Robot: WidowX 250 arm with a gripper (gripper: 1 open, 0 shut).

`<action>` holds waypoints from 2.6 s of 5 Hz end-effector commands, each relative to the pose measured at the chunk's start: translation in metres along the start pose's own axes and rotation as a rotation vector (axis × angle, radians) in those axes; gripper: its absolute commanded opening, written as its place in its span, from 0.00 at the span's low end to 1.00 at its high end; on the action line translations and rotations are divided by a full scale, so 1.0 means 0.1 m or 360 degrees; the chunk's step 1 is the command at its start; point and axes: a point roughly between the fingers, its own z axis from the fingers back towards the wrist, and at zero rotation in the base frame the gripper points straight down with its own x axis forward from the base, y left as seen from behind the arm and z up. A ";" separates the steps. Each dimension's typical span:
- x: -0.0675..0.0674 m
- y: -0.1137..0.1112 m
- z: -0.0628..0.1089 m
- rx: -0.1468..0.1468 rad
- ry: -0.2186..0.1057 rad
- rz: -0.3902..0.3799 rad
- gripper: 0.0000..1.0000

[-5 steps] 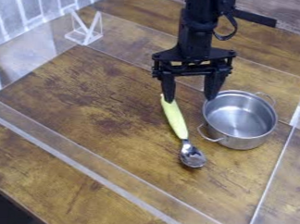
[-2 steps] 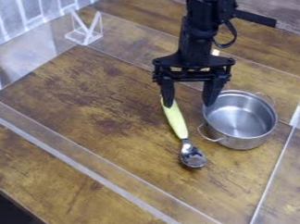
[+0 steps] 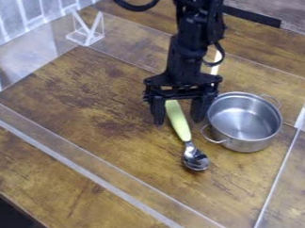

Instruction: Move the green spoon to the left

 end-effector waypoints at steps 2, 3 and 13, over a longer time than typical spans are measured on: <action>0.26 0.27 0.07 -0.0030 -0.0029 0.0186 0.00; 0.22 0.28 0.12 -0.0005 -0.0035 0.0248 0.00; 0.10 0.41 0.03 0.0047 0.0100 0.0382 0.00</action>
